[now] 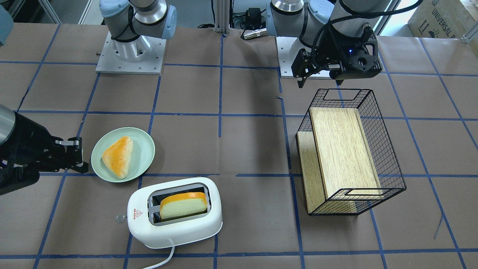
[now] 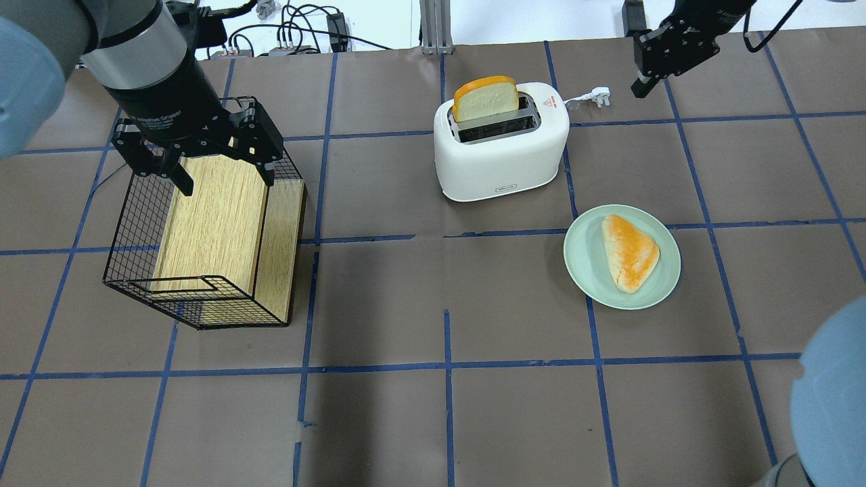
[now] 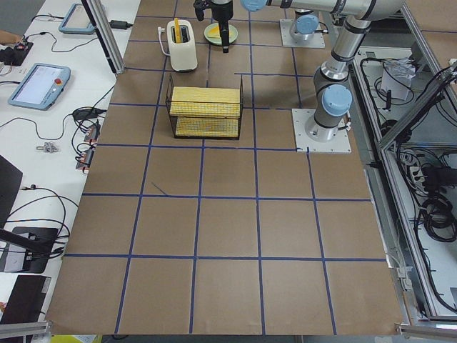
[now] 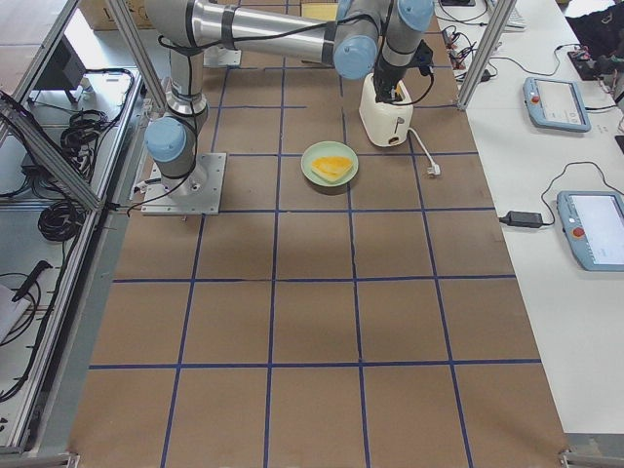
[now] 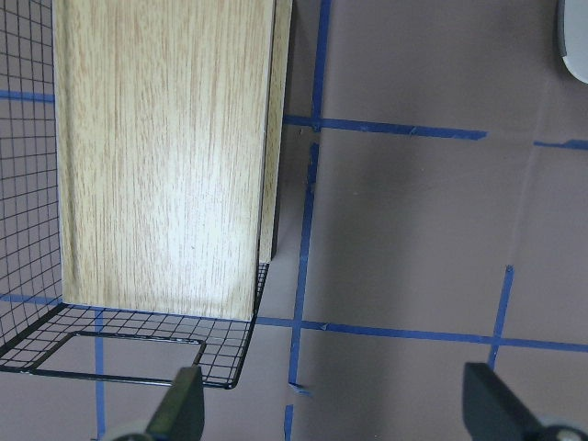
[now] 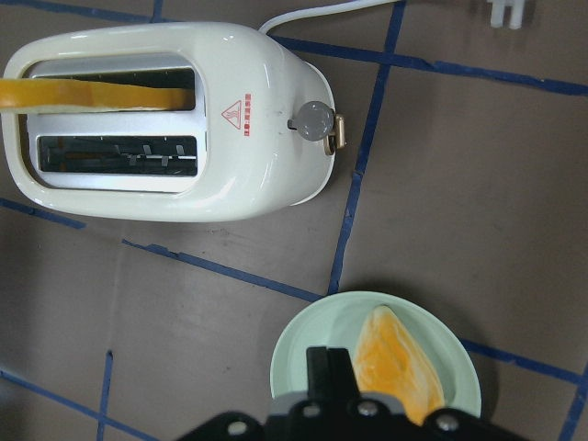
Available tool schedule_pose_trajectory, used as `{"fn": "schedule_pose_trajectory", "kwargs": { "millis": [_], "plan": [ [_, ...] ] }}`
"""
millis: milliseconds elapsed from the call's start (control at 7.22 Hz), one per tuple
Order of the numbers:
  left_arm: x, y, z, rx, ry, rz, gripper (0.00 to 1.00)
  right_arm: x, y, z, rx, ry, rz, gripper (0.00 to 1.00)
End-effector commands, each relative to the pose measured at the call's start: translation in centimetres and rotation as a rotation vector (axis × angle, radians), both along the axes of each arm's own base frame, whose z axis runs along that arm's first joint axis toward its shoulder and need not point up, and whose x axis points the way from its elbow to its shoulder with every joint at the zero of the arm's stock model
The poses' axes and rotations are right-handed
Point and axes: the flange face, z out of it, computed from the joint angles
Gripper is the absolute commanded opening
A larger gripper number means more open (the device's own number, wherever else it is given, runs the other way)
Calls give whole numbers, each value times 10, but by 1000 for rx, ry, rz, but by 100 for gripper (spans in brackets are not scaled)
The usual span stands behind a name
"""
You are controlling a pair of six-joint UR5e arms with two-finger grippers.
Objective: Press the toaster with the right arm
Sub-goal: 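Lower the right gripper onto the toaster lever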
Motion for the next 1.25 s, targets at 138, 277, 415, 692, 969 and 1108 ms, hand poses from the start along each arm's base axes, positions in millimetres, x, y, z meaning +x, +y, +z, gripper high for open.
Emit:
{"fn": "schedule_pose_trajectory", "kwargs": {
  "millis": [138,277,415,692,969,1108],
  "plan": [
    [0,0,1,-2,0,0,100,4,-57,-52,19,-96,-6,3],
    [0,0,0,0,0,0,100,4,-69,-77,44,-121,-9,3],
    [1,0,0,1,0,2,100,5,-76,-84,36,-119,-6,3],
    [1,0,0,0,0,2,100,10,-81,-98,55,-157,-16,3],
    [0,0,0,0,0,0,100,11,-82,-106,67,-161,-15,3],
    [0,0,0,0,0,0,100,11,-83,-114,77,-162,-16,3]
  ]
}}
